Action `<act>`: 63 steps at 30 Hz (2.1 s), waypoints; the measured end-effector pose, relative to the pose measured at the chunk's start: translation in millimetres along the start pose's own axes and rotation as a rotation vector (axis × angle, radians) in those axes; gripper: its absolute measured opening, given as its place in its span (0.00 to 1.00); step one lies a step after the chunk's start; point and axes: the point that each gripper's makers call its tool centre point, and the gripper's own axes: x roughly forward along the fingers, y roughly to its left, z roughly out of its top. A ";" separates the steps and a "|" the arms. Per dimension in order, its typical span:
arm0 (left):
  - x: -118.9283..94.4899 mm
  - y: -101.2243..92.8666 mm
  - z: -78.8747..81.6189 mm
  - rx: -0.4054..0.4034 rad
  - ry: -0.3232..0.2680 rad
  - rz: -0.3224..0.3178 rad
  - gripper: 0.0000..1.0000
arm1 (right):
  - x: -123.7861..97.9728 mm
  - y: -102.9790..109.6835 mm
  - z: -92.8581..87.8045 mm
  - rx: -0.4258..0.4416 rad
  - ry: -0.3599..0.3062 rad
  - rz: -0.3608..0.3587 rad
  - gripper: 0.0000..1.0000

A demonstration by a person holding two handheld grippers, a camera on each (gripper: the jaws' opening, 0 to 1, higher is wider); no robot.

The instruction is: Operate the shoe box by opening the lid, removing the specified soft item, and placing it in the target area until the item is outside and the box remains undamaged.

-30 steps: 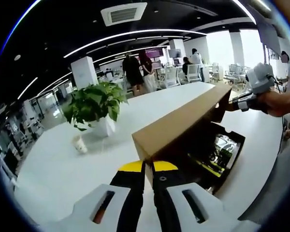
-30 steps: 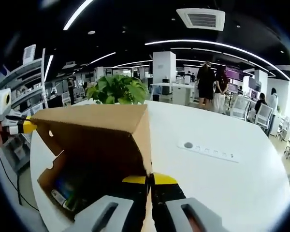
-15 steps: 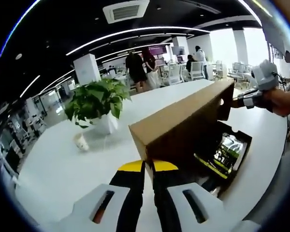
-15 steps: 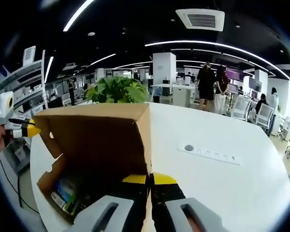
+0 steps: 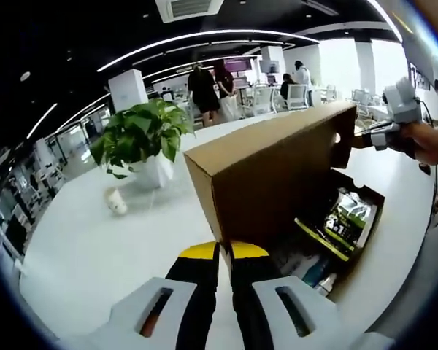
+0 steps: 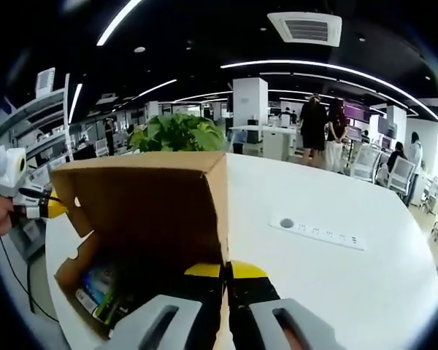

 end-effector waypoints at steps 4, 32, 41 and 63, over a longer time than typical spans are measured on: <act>5.7 0.3 -5.2 -0.009 0.019 -0.008 0.03 | 2.0 -0.7 1.1 -0.001 -0.001 0.003 0.00; 24.1 11.9 1.9 -0.021 0.017 -0.011 0.02 | 21.1 -4.8 -22.8 0.060 0.054 -0.011 0.00; 32.6 16.3 5.4 -0.022 0.018 -0.007 0.02 | 22.4 -6.4 -20.7 0.063 0.046 -0.008 0.00; 54.5 26.0 10.4 -0.029 0.030 -0.005 0.02 | 25.8 -7.7 -19.0 0.074 0.050 -0.007 0.00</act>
